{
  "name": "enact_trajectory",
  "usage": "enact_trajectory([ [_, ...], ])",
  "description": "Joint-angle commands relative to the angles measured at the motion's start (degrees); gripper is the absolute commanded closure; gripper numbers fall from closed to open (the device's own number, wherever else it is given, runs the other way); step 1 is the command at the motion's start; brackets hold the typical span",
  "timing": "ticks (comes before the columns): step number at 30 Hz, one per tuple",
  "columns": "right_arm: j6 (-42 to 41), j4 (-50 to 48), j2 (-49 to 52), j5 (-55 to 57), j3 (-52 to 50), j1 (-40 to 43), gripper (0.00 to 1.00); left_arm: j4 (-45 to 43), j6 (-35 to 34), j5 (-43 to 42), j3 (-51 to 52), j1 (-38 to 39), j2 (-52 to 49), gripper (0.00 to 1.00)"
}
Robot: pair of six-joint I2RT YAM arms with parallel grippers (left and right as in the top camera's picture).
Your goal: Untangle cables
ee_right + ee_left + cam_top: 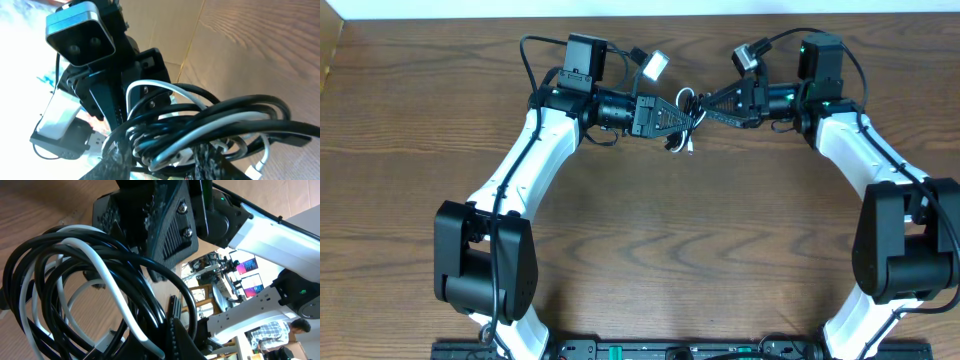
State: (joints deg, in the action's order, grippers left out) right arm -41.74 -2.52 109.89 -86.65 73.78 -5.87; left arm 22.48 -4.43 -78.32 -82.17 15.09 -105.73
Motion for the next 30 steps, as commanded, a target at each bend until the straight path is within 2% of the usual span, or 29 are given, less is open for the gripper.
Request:
enact_trajectory([
  [1, -0.6, 0.0, 0.4, -1.4, 0.2, -0.7, 0.68, -0.2, 1.0, -2.0, -0.5, -0.2, -0.1, 0.92],
  [3, -0.6, 0.0, 0.4, -1.4, 0.2, -0.7, 0.73, -0.2, 1.0, -2.0, -0.5, -0.2, -0.1, 0.93],
  [12, 0.1, 0.2, 0.4, -1.4, 0.2, -1.0, 0.8, -0.4, 1.0, -2.0, -0.5, -0.2, -0.1, 0.93],
  [19, 1.8, 0.6, 0.4, -2.1, 0.2, -0.9, 0.68, -0.3, 1.0, -2.0, -0.5, -0.2, -0.1, 0.92],
  [30, 7.9, 4.5, 0.4, -2.5, 0.2, -0.9, 0.68, -0.3, 1.0, -2.0, -0.5, -0.3, -0.1, 0.92],
])
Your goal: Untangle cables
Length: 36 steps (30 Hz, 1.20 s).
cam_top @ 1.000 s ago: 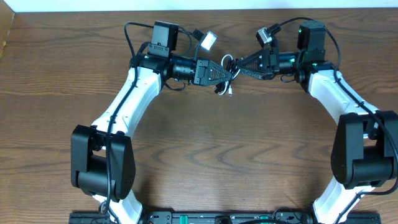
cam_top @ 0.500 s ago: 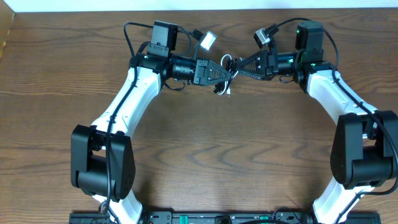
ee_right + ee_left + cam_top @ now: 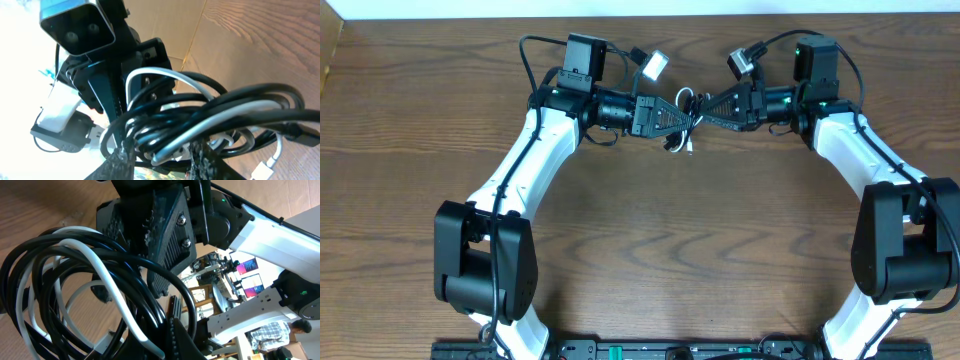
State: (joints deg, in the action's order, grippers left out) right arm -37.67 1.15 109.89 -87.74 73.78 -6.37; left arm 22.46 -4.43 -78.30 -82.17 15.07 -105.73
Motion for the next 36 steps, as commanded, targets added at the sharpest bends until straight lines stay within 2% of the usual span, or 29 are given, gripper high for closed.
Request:
enact_trajectory([
  [1, 4.3, 1.3, 0.4, -1.4, 0.2, -0.3, 0.67, -0.3, 1.0, -2.1, -0.5, -0.3, -0.1, 0.93],
  [20, 5.7, 2.5, 0.4, -1.6, 0.2, 0.3, 0.82, -0.3, 1.0, -2.1, -0.5, -0.3, -0.1, 0.93],
  [29, 5.6, 2.5, 0.4, -0.8, 0.2, -0.2, 0.74, -0.3, 1.0, -0.6, -0.5, -0.2, -0.1, 0.93],
  [36, -1.6, 2.5, 0.4, 5.0, 0.2, -0.9, 0.79, -0.3, 1.0, -0.3, -0.4, -0.2, -0.1, 0.93],
])
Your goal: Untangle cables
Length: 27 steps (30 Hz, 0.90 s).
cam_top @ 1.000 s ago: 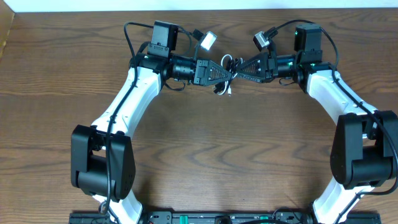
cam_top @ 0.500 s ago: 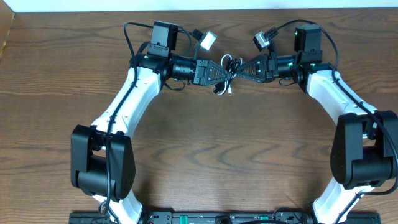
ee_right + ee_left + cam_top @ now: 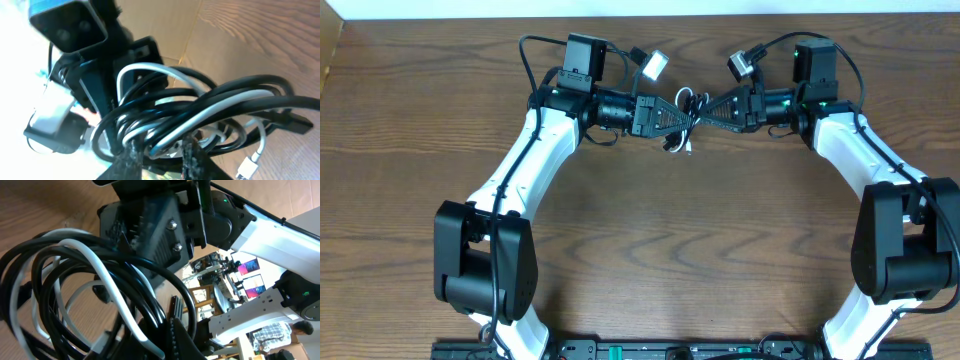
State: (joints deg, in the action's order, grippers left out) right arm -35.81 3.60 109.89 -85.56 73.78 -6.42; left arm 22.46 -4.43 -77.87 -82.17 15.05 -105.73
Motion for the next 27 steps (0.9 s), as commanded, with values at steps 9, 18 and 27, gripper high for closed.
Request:
enact_trajectory([
  [9, -3.6, 0.0, 0.4, 6.8, 0.2, -3.7, 0.77, -0.3, 1.1, -0.7, 0.1, -0.2, -0.1, 0.92],
  [18, -3.6, -0.2, 0.4, 8.1, 0.2, -3.6, 0.82, -0.3, 1.7, -0.7, 0.3, -0.2, -0.1, 0.93],
  [27, -3.6, -0.2, 0.4, 7.3, 0.2, -1.8, 0.99, -0.3, 1.7, -0.8, 0.3, -0.2, -0.1, 0.93],
])
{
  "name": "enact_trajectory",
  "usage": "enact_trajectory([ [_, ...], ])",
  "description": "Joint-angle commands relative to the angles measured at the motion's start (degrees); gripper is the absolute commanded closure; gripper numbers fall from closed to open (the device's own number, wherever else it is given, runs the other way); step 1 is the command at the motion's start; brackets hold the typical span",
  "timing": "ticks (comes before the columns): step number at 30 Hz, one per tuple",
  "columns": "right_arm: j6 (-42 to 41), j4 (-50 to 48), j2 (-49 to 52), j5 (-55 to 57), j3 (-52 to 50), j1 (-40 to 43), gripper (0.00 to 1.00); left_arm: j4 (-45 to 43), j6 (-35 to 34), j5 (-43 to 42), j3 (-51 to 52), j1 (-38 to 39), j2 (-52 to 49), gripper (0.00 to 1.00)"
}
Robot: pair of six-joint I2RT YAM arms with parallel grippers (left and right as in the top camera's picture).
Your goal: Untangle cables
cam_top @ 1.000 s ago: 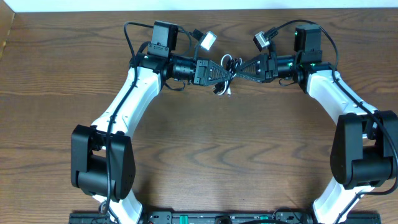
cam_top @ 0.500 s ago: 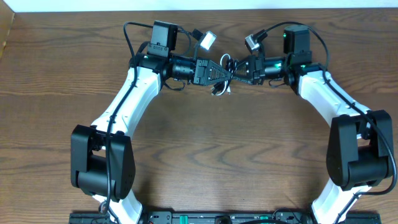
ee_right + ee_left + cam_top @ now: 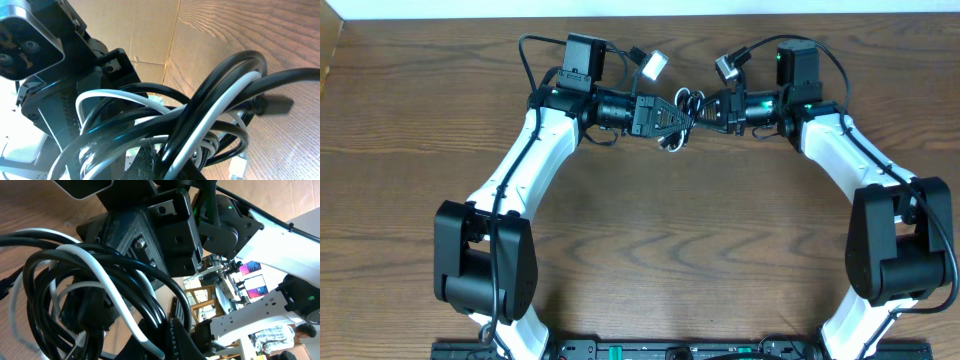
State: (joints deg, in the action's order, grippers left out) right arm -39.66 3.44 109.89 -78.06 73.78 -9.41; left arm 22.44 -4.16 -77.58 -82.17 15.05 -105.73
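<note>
A tangle of black and white cables (image 3: 682,110) hangs between both grippers at the table's far middle, a white plug (image 3: 670,145) dangling below it. My left gripper (image 3: 680,116) is shut on the bundle from the left; its dark finger (image 3: 180,340) shows behind the loops (image 3: 100,280). From the right, my right gripper (image 3: 698,112) is shut on a black and a white strand (image 3: 200,125), with a finger (image 3: 147,167) under the loops. The two grippers almost touch. How the loops cross is hidden.
The brown wooden table (image 3: 650,250) lies under the arms. The left wrist camera (image 3: 653,66) and right wrist camera (image 3: 725,66) stick out above the grippers. The table's back edge (image 3: 640,14) runs just behind them.
My right gripper has moved left, closer to the left gripper, and its fingers have drawn tighter on the strands. The bundle looks more bunched. The left arm has not moved.
My left gripper held the bundle throughout. The right gripper's fingers stood wide around the loops at first, then narrower at each moment while the arm stood further left. Now they pinch strands right beside the left gripper.
</note>
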Motion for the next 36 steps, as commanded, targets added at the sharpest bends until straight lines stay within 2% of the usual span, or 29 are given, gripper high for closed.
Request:
enact_trajectory([
  [1, 0.3, 0.0, 0.4, -0.5, 0.2, 1.8, 0.99, -0.3, 1.4, -1.0, 0.3, -0.2, -0.1, 0.93],
  [21, 0.8, 0.2, 0.4, -6.1, 0.2, 11.3, 0.99, -0.3, 2.4, 0.8, 1.3, -0.2, -0.2, 0.92],
  [26, 0.8, 0.2, 0.4, -6.1, 0.2, 11.6, 0.99, 1.1, 3.0, 4.1, 1.3, -0.1, -0.3, 0.92],
  [31, -6.3, -1.6, 0.4, -2.4, 0.2, 11.7, 0.99, 2.3, 4.6, 4.2, 1.4, 0.5, -0.4, 0.92],
  [36, -13.1, -9.7, 0.4, -1.8, 0.2, 11.7, 0.99, 2.3, 5.3, 5.9, 1.4, 1.8, -0.5, 0.93],
])
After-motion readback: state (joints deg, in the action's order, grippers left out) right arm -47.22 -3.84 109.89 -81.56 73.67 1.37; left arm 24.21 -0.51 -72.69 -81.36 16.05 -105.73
